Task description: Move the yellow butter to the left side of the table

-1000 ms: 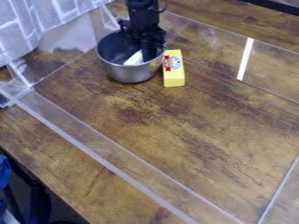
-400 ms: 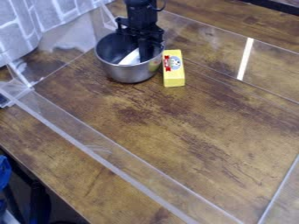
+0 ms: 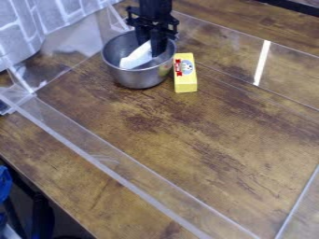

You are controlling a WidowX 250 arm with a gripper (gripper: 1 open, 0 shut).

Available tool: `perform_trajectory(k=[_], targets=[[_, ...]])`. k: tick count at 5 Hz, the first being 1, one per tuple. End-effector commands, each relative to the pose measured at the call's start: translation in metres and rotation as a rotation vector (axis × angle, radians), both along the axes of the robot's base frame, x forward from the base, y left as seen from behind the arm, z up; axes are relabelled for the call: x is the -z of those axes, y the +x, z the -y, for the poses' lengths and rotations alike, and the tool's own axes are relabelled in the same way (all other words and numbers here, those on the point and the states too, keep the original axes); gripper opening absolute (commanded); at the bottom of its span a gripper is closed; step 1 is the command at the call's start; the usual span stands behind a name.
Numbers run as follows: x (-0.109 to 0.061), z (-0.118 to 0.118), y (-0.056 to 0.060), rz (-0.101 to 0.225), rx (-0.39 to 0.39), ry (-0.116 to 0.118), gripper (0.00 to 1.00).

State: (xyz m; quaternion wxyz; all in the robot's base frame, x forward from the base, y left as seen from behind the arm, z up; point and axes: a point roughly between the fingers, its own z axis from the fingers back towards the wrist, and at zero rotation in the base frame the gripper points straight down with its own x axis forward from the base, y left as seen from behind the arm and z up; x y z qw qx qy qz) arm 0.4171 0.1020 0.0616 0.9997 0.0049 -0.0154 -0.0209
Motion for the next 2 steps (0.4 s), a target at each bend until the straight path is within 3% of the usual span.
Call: perform_trajectory(k=[1, 2], targets=[[-0.0586, 0.0039, 0.0135, 0.148, 0.02, 0.036, 0.0], [-0.0523, 0.0012, 0.0183, 0.146, 0.023, 0.034, 0.0]])
